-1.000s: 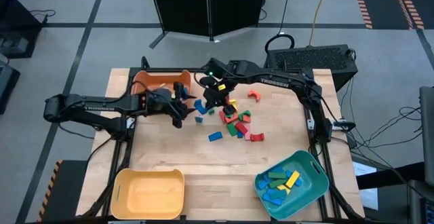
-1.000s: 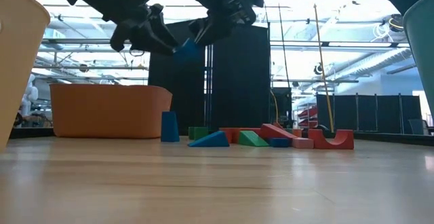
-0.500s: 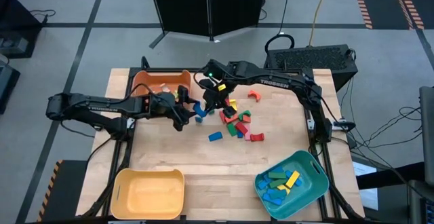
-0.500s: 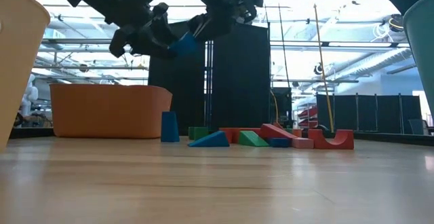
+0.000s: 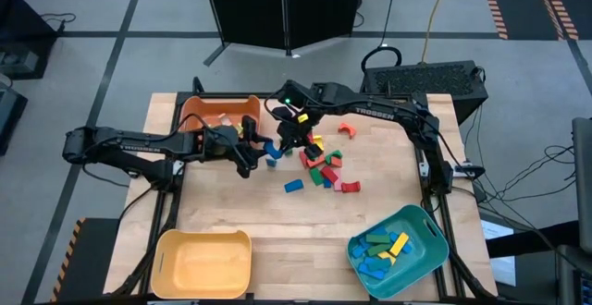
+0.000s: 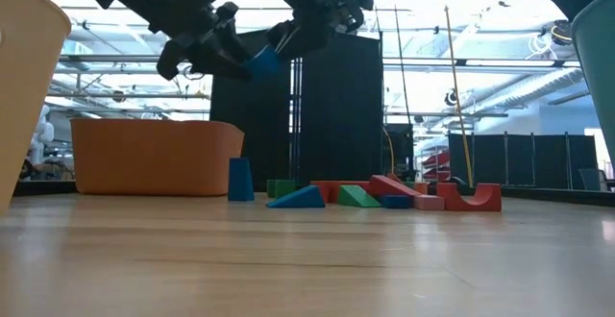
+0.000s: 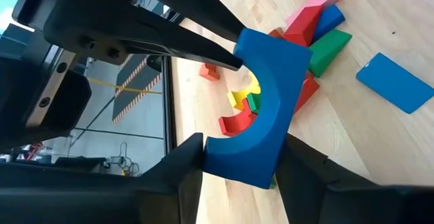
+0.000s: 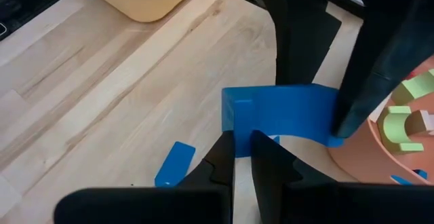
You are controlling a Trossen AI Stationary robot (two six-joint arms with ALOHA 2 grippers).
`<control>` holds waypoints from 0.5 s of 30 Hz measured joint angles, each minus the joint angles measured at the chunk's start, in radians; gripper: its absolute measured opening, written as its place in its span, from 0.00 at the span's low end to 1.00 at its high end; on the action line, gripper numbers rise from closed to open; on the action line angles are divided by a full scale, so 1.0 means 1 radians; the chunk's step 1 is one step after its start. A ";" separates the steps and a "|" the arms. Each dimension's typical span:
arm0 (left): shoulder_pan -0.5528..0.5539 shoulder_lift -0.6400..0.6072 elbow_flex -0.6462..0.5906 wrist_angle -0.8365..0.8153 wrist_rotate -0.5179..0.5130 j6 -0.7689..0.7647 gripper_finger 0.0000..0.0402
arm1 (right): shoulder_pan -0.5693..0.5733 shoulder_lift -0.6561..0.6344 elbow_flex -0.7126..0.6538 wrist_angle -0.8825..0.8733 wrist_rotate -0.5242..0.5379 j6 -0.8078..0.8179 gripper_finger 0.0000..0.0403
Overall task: Sort blocks by size
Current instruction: Put the blue arch block into the orange bin
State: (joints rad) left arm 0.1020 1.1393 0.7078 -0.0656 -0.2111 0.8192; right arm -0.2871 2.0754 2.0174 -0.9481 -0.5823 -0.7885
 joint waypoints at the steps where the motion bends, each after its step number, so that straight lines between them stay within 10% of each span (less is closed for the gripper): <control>1: 0.000 0.000 0.000 -0.001 0.000 0.000 0.37 | 0.000 0.000 0.000 -0.001 0.000 0.002 0.05; 15: 0.001 0.000 -0.001 -0.001 -0.105 -0.080 0.35 | -0.037 0.000 0.000 0.060 0.024 0.169 0.17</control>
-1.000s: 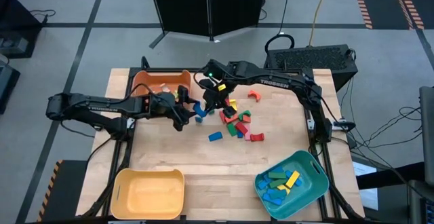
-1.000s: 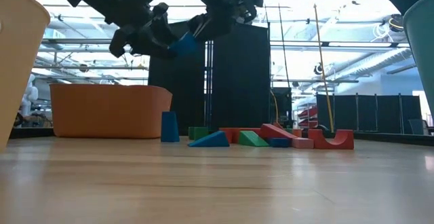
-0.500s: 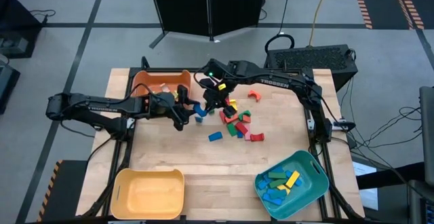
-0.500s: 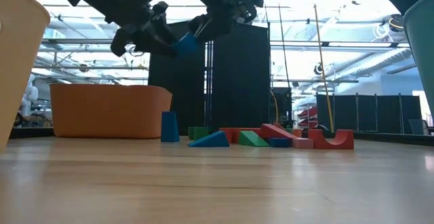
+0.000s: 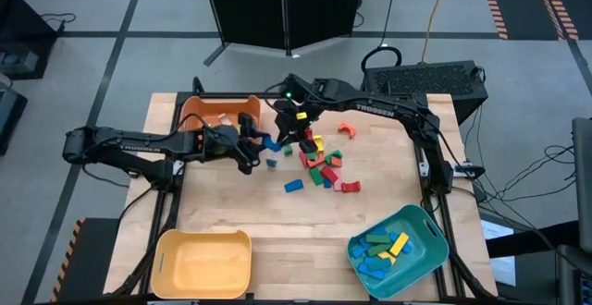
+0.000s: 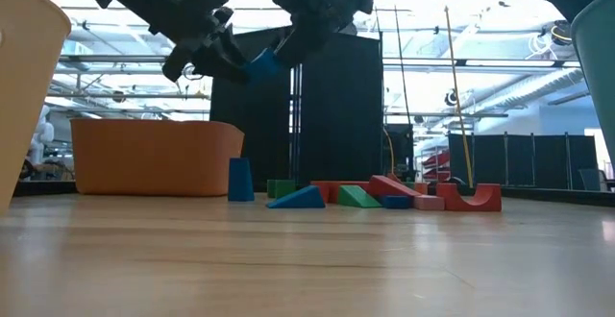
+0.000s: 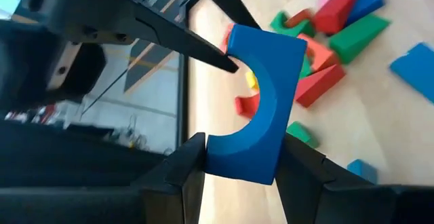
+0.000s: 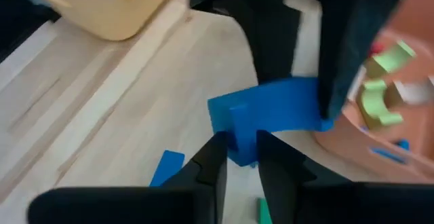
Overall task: Sort blocks by size
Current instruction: Put the blue arch block into the orange bin
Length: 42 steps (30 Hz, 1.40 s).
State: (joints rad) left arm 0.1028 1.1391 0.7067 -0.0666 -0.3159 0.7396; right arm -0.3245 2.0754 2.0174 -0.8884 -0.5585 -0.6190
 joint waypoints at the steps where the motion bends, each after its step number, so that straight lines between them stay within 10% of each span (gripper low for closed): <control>1: 0.002 0.000 0.000 0.000 -0.017 -0.003 0.35 | -0.005 0.000 0.000 0.000 0.019 0.024 0.19; 17: 0.168 -0.004 0.001 -0.143 -0.110 -0.199 0.35 | -0.083 0.022 0.000 0.031 0.162 0.312 0.24; 25: 0.234 -0.039 0.002 -0.244 -0.190 -0.264 0.35 | -0.061 0.129 0.000 0.045 0.397 0.547 0.24; 37: 0.323 -0.090 0.002 -0.367 -0.265 -0.323 0.35 | -0.026 0.229 0.000 0.025 0.408 0.756 0.24; 42: 0.349 -0.089 0.002 -0.369 -0.265 -0.364 0.35 | 0.004 0.229 0.000 -0.013 0.615 0.875 0.24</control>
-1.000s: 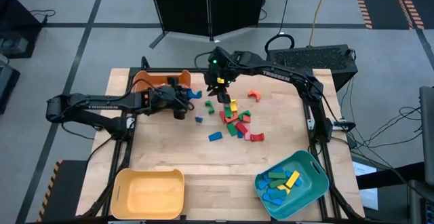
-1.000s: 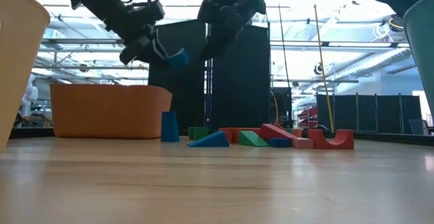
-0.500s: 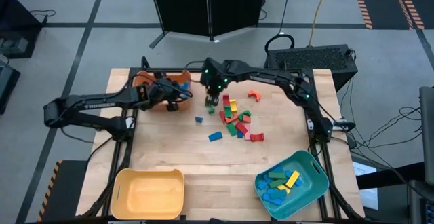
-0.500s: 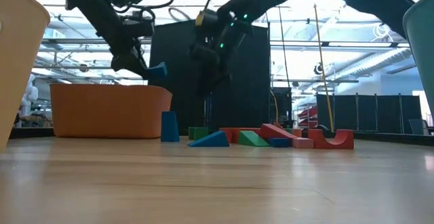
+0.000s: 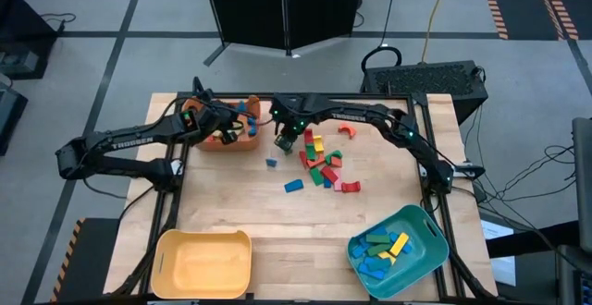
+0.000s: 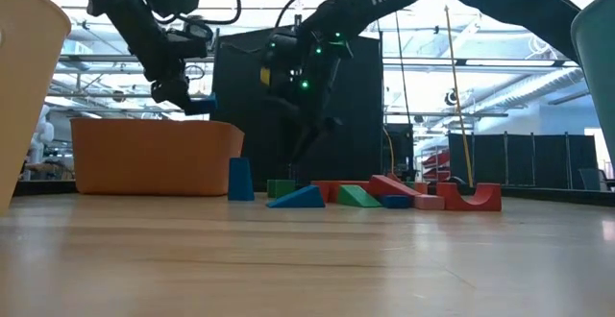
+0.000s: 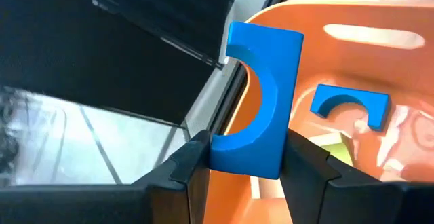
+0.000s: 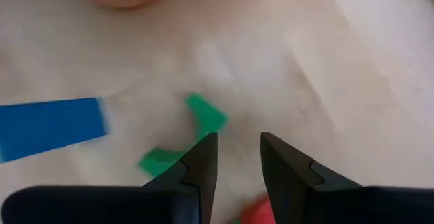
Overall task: Sort blocks by size
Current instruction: Put the blue arch block into the orange bin, then put the dark green arch block into the orange bin
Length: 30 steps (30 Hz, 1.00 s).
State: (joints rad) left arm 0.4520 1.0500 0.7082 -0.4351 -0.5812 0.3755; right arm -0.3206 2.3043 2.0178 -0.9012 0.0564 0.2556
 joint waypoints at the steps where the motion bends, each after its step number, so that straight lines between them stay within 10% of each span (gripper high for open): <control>1: 0.005 0.000 0.000 -0.004 0.000 -0.020 0.35 | 0.007 0.000 0.000 -0.008 0.034 0.024 0.24; 13: 0.020 0.000 0.000 -0.063 0.004 -0.152 0.37 | 0.081 0.046 0.000 -0.010 0.130 0.253 0.24; 30: 0.020 0.000 0.000 -0.054 0.006 -0.187 0.68 | 0.087 0.084 0.000 0.002 0.149 0.339 0.24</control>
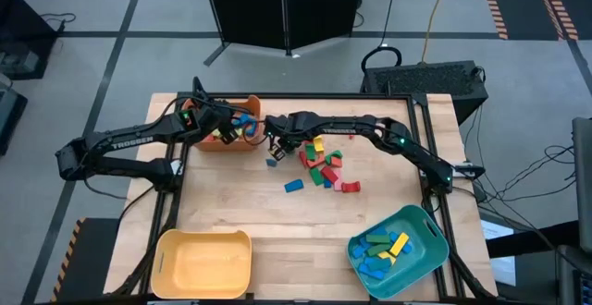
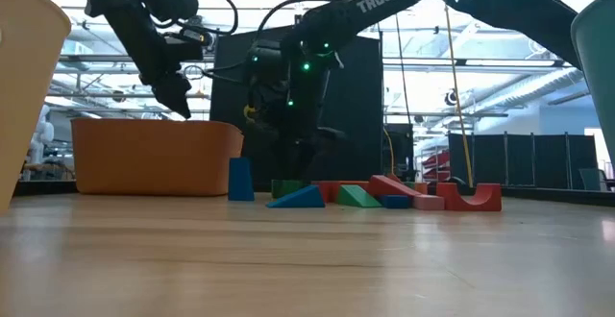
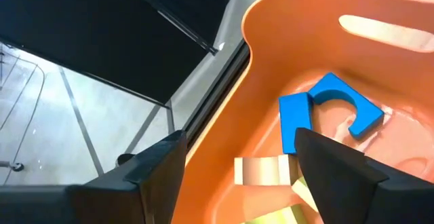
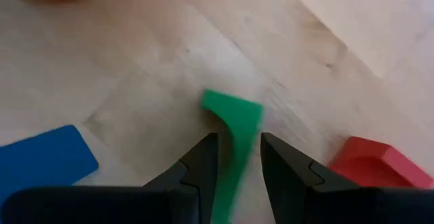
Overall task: Sort blocks by size
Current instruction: Put the dark green arch block into the orange bin
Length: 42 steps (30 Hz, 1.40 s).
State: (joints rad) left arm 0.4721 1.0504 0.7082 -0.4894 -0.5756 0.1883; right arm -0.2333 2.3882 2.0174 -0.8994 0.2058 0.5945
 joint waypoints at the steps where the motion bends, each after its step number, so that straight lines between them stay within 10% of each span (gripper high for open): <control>1: 0.000 0.000 0.000 0.003 -0.001 0.000 0.68 | 0.000 0.002 0.000 -0.004 -0.008 0.003 0.24; 18: -0.040 0.000 0.035 0.009 0.022 -0.011 0.69 | 0.049 0.021 0.001 -0.002 -0.003 -0.135 0.04; 42: -0.128 0.000 0.035 0.018 0.023 0.056 0.69 | 0.072 -0.079 -0.001 0.032 0.001 -0.372 0.05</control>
State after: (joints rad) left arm 0.3441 1.0504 0.7435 -0.4713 -0.5526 0.2440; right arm -0.1608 2.3088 2.0169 -0.8671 0.2063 0.2224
